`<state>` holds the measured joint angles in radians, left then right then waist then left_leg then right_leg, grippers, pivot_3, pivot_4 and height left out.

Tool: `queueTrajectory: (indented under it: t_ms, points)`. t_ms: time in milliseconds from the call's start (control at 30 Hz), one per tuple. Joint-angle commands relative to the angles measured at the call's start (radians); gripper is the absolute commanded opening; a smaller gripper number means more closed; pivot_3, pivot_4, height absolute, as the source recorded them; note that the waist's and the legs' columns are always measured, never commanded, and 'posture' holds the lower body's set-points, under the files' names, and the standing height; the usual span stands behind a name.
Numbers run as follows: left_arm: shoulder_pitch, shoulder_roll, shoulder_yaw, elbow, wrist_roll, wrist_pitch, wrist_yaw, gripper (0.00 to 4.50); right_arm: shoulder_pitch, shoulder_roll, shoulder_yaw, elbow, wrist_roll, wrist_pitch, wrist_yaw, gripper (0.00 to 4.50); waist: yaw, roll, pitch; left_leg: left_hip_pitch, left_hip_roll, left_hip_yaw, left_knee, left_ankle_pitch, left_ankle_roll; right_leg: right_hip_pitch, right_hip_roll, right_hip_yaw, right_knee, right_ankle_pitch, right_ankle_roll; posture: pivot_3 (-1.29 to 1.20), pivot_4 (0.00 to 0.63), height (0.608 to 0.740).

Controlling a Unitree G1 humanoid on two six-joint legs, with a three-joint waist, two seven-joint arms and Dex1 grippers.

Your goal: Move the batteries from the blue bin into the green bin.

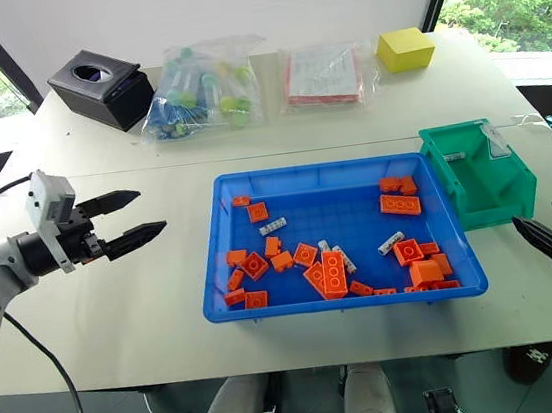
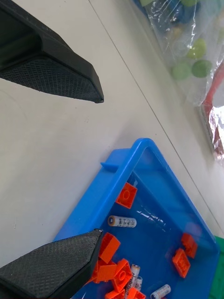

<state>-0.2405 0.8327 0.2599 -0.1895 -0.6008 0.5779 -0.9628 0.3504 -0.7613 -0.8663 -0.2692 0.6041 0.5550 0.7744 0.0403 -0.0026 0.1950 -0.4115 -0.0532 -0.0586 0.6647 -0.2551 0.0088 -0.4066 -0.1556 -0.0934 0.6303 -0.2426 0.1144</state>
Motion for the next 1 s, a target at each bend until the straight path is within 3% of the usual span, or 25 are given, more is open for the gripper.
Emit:
queueTrajectory:
  t_ms: [33,433,733,867,1000]
  points:
    - [-0.019,0.009,0.017,-0.012,-0.008,-0.006,-0.001,4.5,-0.001,-0.005,-0.02,-0.015,0.006,-0.015,-0.001,3.51,0.0,0.0,0.0,0.0,0.0,0.0,0.0,0.0,0.0,0.0,0.0,0.0,0.0,0.0,0.0,0.0,0.15,0.692]
    - [-0.028,-0.005,0.004,-0.017,-0.007,-0.006,0.011,4.5,-0.022,-0.035,-0.015,-0.001,-0.002,-0.011,0.008,3.51,0.0,0.0,0.0,0.0,0.0,0.0,0.0,0.0,0.0,0.0,0.0,0.0,0.0,0.0,0.0,0.0,0.15,0.692]
    - [-0.022,-0.01,-0.017,-0.06,-0.036,0.017,-0.016,4.5,-0.135,-0.198,0.042,0.017,0.032,0.039,0.096,3.51,-0.001,0.0,0.001,0.0,0.0,0.001,0.0,0.001,0.001,-0.001,0.0,0.0,0.0,0.0,0.0,0.0,0.15,0.692]
    - [-0.047,0.003,-0.033,-0.062,-0.048,0.034,-0.044,4.5,-0.31,-0.313,0.218,0.009,0.067,0.055,0.19,3.51,-0.004,0.001,0.003,0.0,0.0,0.002,0.0,0.001,0.001,-0.001,0.0,0.0,0.0,0.0,0.0,0.0,0.15,0.692]
    - [-0.062,0.014,-0.053,-0.073,-0.058,0.046,-0.077,4.5,-0.599,-0.345,0.509,0.025,0.066,0.078,0.266,3.51,-0.005,0.0,0.005,-0.002,0.002,0.002,0.0,0.001,0.001,-0.003,0.001,0.0,-0.001,0.001,-0.002,0.0,0.15,0.692]
